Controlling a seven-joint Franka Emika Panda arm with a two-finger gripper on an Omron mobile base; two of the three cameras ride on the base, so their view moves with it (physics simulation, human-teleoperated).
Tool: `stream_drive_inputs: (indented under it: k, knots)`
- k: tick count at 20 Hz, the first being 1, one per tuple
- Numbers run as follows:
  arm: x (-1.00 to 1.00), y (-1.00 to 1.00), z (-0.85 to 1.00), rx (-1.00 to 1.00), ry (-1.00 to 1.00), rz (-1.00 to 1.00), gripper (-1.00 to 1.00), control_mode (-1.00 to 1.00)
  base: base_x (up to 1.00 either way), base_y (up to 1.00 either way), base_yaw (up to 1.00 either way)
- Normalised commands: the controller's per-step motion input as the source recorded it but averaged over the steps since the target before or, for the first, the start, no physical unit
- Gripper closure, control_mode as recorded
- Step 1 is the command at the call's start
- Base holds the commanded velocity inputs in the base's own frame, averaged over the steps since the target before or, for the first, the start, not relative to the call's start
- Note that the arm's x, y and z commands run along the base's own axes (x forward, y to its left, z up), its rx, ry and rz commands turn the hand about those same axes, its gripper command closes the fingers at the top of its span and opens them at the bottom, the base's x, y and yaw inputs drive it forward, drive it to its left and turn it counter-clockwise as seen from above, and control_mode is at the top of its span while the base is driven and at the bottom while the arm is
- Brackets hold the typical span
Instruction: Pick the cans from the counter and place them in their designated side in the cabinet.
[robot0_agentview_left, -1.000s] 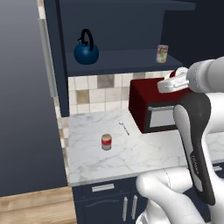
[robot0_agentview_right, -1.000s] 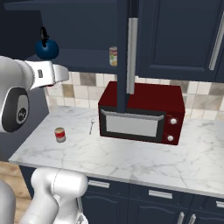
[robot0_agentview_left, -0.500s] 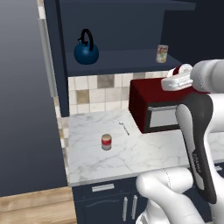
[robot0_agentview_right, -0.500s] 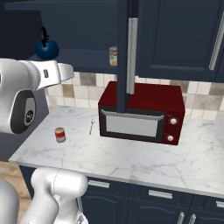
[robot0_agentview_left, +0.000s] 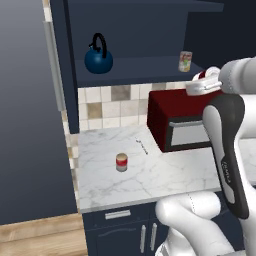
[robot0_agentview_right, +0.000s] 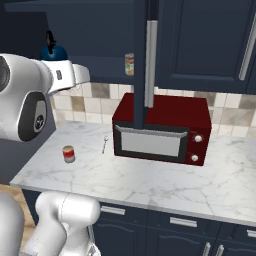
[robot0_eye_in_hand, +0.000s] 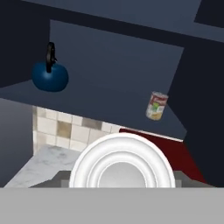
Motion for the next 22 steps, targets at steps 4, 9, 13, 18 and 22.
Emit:
stream_drive_inputs:
  k: [4, 9, 13, 18, 22]
  knots:
    - [0.04, -0.07, 0.06, 0.0, 0.02, 0.0, 1.0, -1.0, 0.0, 0.0, 0.0]
    - [0.06, -0.06, 0.0, 0.0, 0.0, 0.0, 1.0, -1.0, 0.0, 0.0, 0.0]
    - [0.14, -0.01, 0.0, 0.0, 0.02, 0.0, 1.0, -1.0, 0.0, 0.0, 0.0]
    - [0.18, -0.01, 0.0, 0.0, 0.03, 0.0, 1.0, -1.0, 0.0, 0.0, 0.0]
    - [0.18, -0.02, 0.0, 0.0, 0.02, 0.0, 1.0, -1.0, 0.0, 0.0, 0.0]
